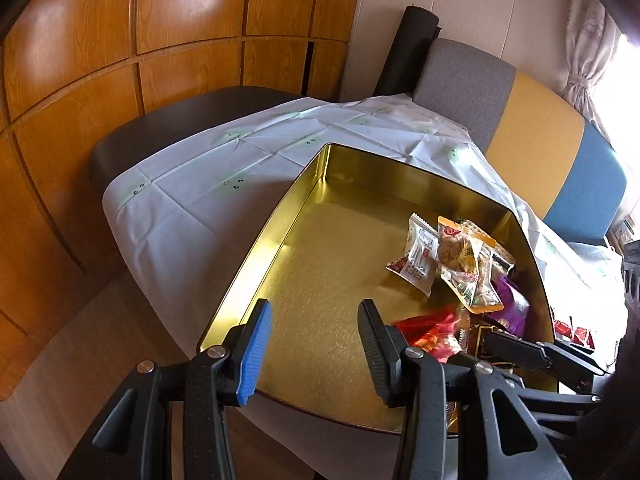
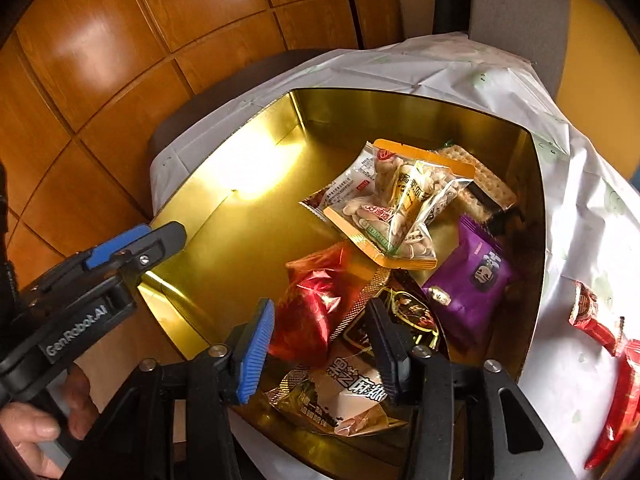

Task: Organize snacks
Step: 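Carry the red foil candy into the gold tray and open the right gripper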

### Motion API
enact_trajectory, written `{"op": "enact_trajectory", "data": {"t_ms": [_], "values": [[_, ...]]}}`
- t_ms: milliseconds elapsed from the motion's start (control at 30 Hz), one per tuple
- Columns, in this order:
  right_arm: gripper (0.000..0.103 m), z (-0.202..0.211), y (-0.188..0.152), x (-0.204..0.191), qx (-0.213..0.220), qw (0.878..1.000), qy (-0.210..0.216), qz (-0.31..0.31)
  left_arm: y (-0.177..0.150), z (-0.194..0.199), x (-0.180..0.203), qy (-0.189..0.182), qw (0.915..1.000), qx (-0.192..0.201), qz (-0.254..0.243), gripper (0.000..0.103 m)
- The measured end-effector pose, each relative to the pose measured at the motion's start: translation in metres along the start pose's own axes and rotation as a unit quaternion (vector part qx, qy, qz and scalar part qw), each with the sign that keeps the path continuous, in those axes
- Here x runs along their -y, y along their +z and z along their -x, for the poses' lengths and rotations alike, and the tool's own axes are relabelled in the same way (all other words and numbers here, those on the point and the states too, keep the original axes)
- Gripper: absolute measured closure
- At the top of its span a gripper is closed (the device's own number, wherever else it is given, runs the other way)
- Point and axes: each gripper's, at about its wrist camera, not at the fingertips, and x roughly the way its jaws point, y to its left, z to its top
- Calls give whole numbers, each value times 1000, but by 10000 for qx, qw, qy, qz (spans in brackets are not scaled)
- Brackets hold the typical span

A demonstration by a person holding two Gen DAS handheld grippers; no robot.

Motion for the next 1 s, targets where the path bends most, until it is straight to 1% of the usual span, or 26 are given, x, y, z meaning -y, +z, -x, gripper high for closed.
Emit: {"op": "enact_trajectory", "data": {"t_ms": [33, 167, 267, 333, 400, 467, 533, 633, 800, 900, 1000], "values": [[32, 3, -1, -1, 63, 10000, 40, -9, 0, 0, 0, -12, 10000, -2, 3, 58], [31, 7, -3, 6, 157, 9999, 11, -47, 0, 4, 4, -22, 10000, 59, -68, 58], [31, 20, -6, 7, 365, 9993, -59, -98, 0, 5, 6, -27, 9999, 79, -123, 58], [24, 31, -10, 9, 537, 9983, -166, -149, -1, 5, 9, -36, 9998, 73, -165, 58], [19, 44, -13, 11, 700, 9970, -244, -216, -1, 8, 12, -70, 9997, 87, -210, 58], [17, 56, -16, 16, 845, 9953, -357, -296, -1, 10, 16, -78, 9994, 127, -299, 58], [12, 67, -18, 21, 985, 9934, -447, -387, -2, 13, 21, -82, 9990, 166, -400, 58], [10, 82, -22, 31, 1129, 9906, -566, -518, -3, 15, 28, -134, 9986, 174, -487, 58], [4, 105, -29, 45, 1355, 9850, -892, -591, -6, 20, 39, -157, 9972, 234, -699, 58], [2, 121, -38, 58, 1509, 9795, -1172, -645, -8, 23, 45, -179, 9963, 265, -804, 58], [1, 134, -46, 76, 1626, 9733, -1390, -837, -9, 24, 51, -216, 9955, 265, -885, 58]]}}
